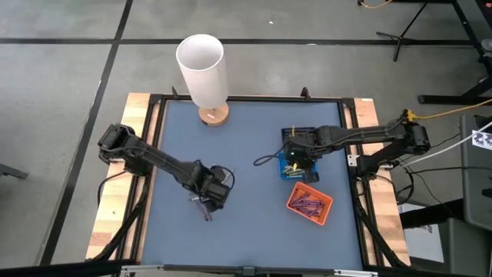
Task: Sort crayons
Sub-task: Put the green crayon into the blue bin, then put the purple crayon into the orange bin
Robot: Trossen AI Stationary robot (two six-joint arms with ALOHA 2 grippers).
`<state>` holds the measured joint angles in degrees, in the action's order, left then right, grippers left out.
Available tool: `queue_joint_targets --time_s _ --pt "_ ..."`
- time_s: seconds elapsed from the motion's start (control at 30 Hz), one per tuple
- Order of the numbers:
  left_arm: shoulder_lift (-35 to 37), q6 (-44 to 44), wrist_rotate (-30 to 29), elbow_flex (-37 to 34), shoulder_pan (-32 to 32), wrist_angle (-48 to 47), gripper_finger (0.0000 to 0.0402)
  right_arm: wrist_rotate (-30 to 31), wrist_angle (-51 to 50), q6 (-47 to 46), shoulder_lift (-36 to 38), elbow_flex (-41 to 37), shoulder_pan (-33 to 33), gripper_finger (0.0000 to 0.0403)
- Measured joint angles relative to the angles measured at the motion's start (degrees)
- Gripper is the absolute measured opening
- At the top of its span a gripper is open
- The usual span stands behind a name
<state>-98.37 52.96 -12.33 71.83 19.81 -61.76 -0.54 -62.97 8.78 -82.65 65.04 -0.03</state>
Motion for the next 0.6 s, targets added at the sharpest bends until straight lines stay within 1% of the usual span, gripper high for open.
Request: queue_joint_targets --time_s 0.17,0.23,0.33,0.5,0.6 --pt "-0.04 0.31 4.19 -5.19 0.07 3.63 0.0096 -0.02 -1.93 0.02 0.0 0.0 0.0 0.0027" --pt "-0.04 0.31 5.97 -7.5 0.07 5.61 0.0096 -0.02 -1.96 0.04 0.0 0.0 0.0 0.0035" --pt "-0.07 0.33 7.6 -9.98 0.09 7.41 0.0096 -0.02 -1.71 0.04 0.0 0.0 0.0 0.0063" --pt "-0.06 0.33 7.31 -12.07 0.07 8.36 0.0096 -0.02 -0.98 0.04 0.0 0.0 0.0 0.0118" --pt "-0.04 0.35 7.27 -12.67 0.07 9.28 0.0096 -0.02 -0.95 0.04 0.0 0.0 0.0 0.0138"
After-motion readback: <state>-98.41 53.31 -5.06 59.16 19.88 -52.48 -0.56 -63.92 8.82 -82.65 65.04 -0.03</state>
